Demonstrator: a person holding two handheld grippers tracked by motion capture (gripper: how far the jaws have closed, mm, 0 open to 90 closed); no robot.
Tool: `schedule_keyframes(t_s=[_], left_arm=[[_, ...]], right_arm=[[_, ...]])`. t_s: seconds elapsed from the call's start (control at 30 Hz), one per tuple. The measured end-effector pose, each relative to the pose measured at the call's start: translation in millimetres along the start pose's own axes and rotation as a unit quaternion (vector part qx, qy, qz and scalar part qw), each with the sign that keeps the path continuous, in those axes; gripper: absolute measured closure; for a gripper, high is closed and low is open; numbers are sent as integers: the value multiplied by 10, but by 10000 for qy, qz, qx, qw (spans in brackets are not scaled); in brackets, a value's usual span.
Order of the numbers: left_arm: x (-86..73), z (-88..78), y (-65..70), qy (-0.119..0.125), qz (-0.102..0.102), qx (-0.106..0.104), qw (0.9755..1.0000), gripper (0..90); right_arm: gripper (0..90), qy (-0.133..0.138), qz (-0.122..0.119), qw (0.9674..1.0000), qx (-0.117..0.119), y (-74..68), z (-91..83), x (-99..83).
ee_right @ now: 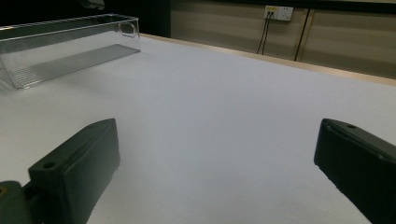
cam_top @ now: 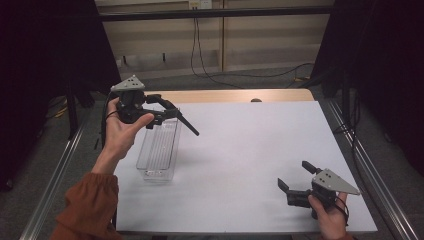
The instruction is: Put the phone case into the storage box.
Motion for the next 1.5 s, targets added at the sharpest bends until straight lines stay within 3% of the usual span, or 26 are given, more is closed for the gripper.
schedule_keyframes(t_s=[0.6, 1.1, 1.5], left_arm=[[38, -214, -393, 31, -352, 594, 9976, 145], [-98, -142, -742, -214, -652, 1286, 9893, 145], [-167, 18, -915, -325, -798, 1552, 9841, 145]], right_arm=[[0, 9, -14, 10000, 44, -11, -5, 4], [0, -16, 12, 10000, 74, -18, -8, -1], [0, -48, 50, 10000, 62, -8, -9, -9]])
Point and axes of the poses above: each handheld gripper's, and its own axes: z roughly forward along the jaws, x roughly out of its top, y roughly to its right, the point moved 10 cm from there along z, roughly forward along the jaws, and after that the axes turned 5 degrees about -x, right-handed, at the moved point
